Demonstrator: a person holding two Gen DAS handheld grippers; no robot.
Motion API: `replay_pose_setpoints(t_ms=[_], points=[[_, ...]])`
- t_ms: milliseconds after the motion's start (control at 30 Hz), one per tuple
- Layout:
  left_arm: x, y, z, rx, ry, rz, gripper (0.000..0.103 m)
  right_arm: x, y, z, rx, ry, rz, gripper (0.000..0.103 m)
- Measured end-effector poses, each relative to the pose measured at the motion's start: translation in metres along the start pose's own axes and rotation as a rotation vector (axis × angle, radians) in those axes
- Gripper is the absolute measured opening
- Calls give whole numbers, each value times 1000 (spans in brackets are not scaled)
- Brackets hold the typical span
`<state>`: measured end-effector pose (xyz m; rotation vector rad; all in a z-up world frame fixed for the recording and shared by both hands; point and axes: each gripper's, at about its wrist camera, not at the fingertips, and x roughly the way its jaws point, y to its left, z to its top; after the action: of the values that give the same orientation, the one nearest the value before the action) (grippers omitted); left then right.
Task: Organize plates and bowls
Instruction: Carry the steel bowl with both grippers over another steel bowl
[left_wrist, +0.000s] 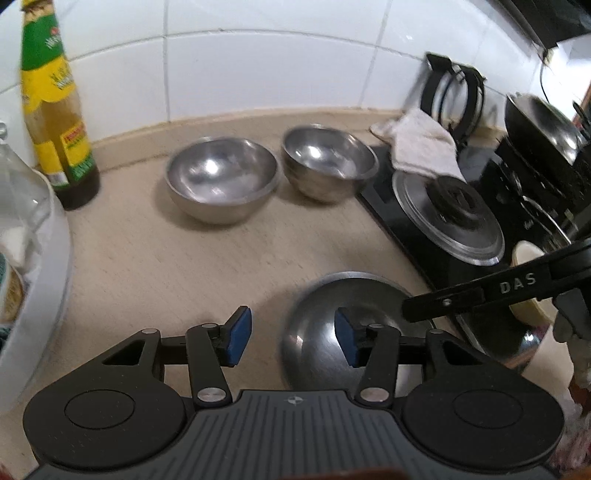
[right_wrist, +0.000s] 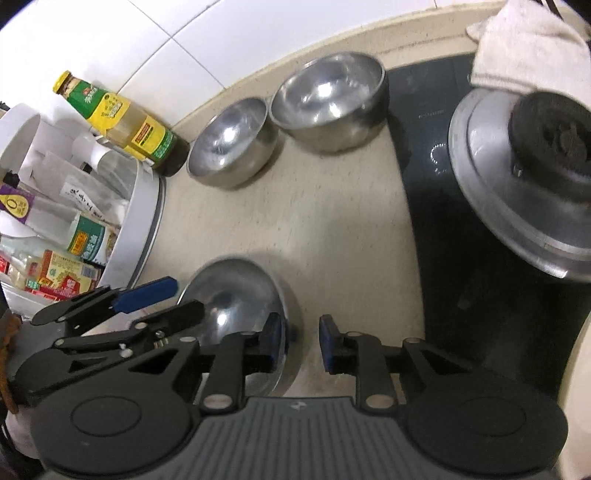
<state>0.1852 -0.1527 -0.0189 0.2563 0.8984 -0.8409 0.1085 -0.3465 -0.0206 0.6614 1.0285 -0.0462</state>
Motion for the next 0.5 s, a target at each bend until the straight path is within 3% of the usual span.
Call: replay_pose_setpoints(t_ms=[233,500], points=[[-6,23,27,-40,-63,62,60,-13,13,33,-59,-79,-13,25],[13,50,64,-153,-42,76,63,-4,60,100,-232,-163,7,25]])
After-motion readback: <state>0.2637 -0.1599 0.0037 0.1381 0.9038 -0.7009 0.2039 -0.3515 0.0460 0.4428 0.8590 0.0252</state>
